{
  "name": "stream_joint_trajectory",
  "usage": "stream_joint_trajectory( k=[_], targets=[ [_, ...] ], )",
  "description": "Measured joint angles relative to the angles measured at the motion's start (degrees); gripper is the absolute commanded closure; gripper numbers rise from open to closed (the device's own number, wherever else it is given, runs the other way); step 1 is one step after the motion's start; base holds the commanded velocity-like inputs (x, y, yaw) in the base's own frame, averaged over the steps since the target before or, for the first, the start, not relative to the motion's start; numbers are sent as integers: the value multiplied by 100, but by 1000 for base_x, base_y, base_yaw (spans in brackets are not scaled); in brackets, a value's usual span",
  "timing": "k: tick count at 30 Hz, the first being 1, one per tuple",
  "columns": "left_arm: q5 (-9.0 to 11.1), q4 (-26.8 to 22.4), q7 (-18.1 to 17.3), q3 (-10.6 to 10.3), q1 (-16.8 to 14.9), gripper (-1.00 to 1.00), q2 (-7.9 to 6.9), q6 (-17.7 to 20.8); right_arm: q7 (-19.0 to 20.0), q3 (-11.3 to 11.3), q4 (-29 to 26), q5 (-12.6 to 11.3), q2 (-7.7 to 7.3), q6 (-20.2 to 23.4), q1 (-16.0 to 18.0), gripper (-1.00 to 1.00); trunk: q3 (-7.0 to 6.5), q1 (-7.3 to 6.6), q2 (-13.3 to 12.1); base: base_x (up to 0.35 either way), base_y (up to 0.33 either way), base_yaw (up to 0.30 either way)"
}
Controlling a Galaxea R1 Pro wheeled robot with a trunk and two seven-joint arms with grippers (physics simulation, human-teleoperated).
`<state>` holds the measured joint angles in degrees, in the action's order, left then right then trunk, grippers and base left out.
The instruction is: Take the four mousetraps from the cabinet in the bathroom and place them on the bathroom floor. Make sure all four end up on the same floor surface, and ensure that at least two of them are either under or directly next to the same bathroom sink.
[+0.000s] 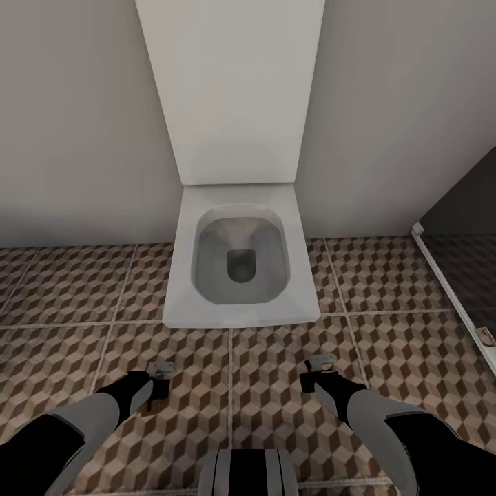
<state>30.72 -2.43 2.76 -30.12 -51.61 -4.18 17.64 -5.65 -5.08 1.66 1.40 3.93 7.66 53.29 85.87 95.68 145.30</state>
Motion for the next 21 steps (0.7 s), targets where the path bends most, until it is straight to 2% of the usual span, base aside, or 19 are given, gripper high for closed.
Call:
stream_joint_trajectory(
  k=[13,21],
  targets=[
    [-2,47,0,4,7,100,11,-26,0,0,0,0,0,-1,0,100,0,0,0,0,0,0],
    [0,73,1,8,17,100,10,-340,0,0,0,0,0,1,0,100,0,0,0,0,0,0]
  ],
)
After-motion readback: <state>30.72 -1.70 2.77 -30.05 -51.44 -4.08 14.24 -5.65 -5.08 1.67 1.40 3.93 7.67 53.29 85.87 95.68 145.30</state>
